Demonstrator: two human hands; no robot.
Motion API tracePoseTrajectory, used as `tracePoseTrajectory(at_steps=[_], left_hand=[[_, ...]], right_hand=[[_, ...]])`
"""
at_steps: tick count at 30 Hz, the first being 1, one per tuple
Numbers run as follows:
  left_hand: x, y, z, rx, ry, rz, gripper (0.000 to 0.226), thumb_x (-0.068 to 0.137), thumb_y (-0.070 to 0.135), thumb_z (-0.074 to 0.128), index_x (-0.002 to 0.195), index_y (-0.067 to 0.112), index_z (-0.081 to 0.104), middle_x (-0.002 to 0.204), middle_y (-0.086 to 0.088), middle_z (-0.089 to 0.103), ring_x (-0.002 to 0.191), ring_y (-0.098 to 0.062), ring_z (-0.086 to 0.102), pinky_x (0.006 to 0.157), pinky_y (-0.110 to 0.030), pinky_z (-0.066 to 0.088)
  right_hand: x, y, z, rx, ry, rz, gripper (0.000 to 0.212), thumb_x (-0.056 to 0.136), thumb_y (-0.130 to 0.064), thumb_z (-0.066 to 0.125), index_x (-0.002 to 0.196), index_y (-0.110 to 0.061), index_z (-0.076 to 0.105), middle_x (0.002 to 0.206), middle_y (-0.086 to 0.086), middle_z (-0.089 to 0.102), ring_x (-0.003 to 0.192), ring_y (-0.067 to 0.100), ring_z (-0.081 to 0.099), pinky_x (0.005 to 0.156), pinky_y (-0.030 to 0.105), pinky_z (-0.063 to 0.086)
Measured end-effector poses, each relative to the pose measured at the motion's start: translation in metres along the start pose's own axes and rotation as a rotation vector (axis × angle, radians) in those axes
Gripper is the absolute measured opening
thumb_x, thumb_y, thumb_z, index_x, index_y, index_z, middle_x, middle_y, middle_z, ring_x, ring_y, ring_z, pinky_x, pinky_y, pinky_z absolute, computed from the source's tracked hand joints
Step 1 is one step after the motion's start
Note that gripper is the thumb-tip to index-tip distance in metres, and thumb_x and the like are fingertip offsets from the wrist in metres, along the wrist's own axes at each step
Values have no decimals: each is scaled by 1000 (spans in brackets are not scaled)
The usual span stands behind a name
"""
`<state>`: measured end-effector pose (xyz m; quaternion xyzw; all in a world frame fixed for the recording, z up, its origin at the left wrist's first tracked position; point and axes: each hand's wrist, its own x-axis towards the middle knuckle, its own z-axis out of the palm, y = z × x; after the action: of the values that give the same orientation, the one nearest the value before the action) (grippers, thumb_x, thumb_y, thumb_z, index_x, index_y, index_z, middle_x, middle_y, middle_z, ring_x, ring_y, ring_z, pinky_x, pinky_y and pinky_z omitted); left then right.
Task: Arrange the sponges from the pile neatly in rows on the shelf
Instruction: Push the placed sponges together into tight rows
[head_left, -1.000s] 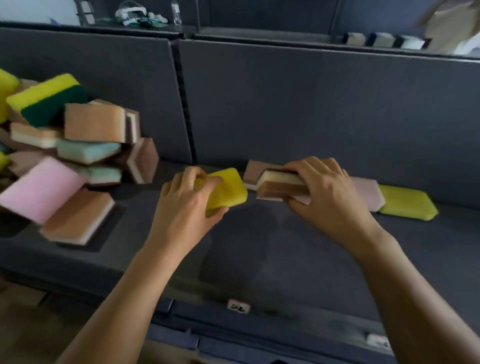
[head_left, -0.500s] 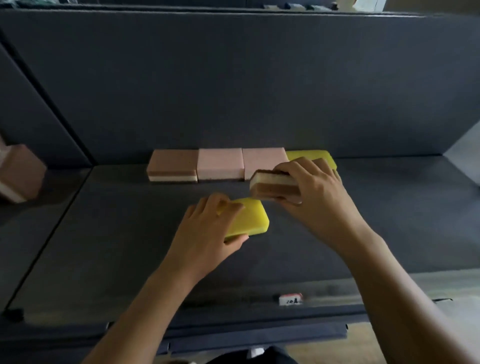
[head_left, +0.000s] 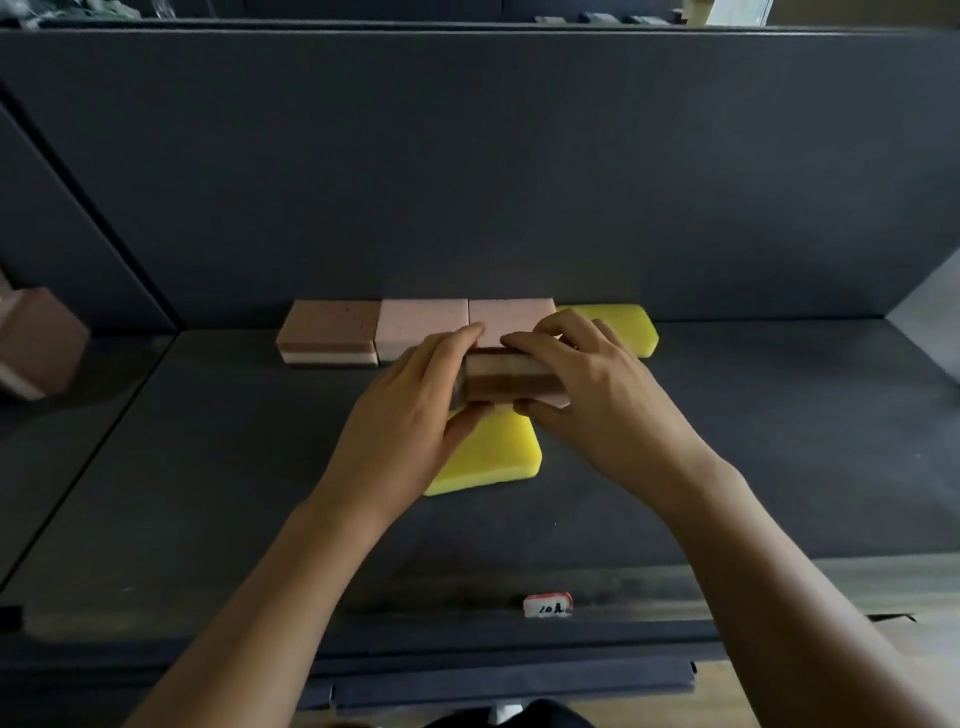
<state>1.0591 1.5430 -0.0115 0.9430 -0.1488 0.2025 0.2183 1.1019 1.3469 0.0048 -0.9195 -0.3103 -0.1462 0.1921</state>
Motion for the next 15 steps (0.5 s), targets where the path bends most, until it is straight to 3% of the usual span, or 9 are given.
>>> tracePoseTrajectory(at_steps=[2,5,9,15], left_hand=[[0,-1,-2,-4,-23,-19,56,90,40,56,139,16,43,130,0,57,116,-16,57,91,-31,52],[-3,-6,-4,-33,-26,-54,56,90,35,57,141,17,43,130,0,57,114,-17,58,89,-30,50],[-1,-8,-7,-47,-15,-44,59,90,34,56,144,19,39,130,0,56,113,-19,59,89,-31,51],[5,-8,-8,-27,-33,10,73,87,35,63,150,23,28,146,0,40,116,-18,58,88,-33,55]], right_hand=[[0,2,-1,112,-10,29,60,80,-23,80,135,-20,55,122,-1,55,105,22,54,83,29,46],[-1,10,-2,354,-8,163,49,81,-25,79,123,-19,54,115,-8,57,99,10,54,79,15,42],[0,17,3,481,-2,247,41,82,-30,77,116,-26,55,110,-9,63,103,10,60,84,23,49],[7,17,4,596,74,301,28,89,-29,71,113,-31,59,111,-13,61,100,-6,56,71,5,42]])
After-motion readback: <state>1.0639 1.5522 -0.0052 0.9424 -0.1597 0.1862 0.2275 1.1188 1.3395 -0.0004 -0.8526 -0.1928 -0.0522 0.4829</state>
